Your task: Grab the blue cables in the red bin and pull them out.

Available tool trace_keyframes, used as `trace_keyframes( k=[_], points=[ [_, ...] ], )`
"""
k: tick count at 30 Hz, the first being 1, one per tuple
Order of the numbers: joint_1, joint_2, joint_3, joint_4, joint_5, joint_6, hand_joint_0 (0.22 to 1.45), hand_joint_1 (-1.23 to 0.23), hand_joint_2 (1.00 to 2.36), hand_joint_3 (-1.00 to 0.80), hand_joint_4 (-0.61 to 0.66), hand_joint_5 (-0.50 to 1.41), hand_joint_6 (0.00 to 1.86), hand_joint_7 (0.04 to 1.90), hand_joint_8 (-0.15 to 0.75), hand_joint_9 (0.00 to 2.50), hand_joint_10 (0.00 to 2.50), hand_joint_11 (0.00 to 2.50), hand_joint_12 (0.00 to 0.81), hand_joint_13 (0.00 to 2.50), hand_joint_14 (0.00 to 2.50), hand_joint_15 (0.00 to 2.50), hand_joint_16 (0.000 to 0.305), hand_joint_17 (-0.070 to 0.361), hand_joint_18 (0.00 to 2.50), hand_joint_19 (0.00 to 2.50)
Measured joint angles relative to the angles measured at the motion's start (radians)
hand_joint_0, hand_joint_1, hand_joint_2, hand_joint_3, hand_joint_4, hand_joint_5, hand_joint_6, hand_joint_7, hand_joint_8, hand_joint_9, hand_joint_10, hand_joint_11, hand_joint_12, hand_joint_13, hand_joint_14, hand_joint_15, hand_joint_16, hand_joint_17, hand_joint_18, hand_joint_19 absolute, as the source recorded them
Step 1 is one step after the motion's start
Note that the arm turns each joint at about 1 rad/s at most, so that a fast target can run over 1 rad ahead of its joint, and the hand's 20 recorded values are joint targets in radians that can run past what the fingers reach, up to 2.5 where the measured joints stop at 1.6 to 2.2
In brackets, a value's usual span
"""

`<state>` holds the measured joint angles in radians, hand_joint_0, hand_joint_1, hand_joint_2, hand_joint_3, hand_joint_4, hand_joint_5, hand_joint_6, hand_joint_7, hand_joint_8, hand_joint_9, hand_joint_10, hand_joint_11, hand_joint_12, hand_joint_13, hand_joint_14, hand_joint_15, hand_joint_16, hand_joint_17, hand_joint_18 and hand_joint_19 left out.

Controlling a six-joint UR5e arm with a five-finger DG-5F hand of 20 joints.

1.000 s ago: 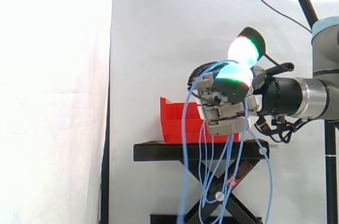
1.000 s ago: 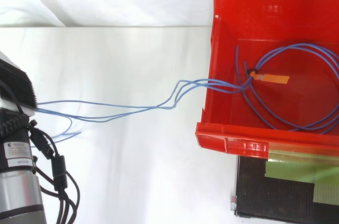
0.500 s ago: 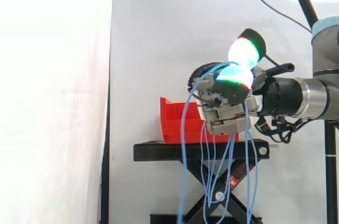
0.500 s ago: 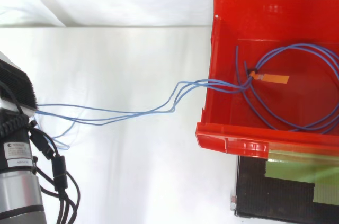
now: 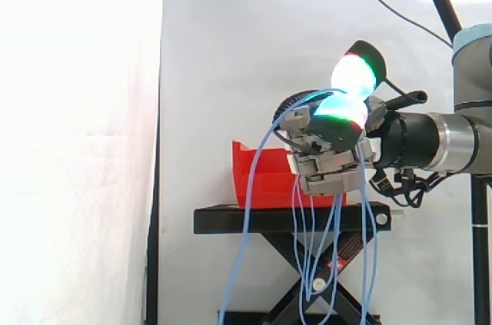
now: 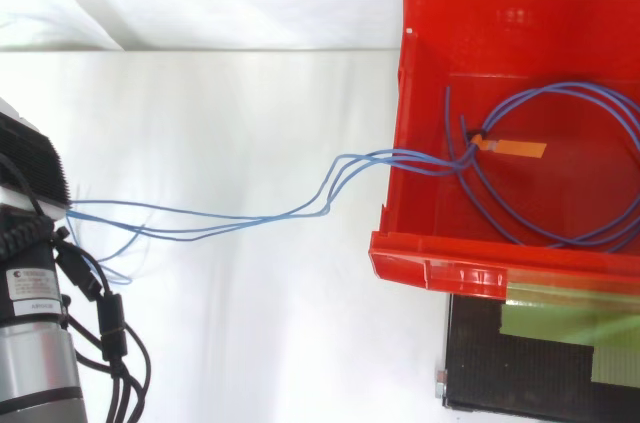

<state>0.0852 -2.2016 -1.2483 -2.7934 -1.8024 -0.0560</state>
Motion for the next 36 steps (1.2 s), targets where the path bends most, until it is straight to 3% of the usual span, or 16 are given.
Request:
trace_keyframes(
  k=[5,36],
  points=[
    [0.0,0.0,0.0,0.0,0.0,0.0,1.06,-1.05,1.01,-0.83,0.15,0.65,1.32,0.22,0.28,1.14,1.03,1.3,0.294,1.03,2.5,0.78,0.03,0.069,1.34,1.48],
    [0.001,0.0,0.001,0.0,0.0,0.0,1.06,-1.05,1.01,-0.79,0.13,0.66,1.36,0.21,0.284,1.16,0.88,1.39,0.27,1.04,2.5,0.74,0.031,0.07,1.3,1.3]
  ],
)
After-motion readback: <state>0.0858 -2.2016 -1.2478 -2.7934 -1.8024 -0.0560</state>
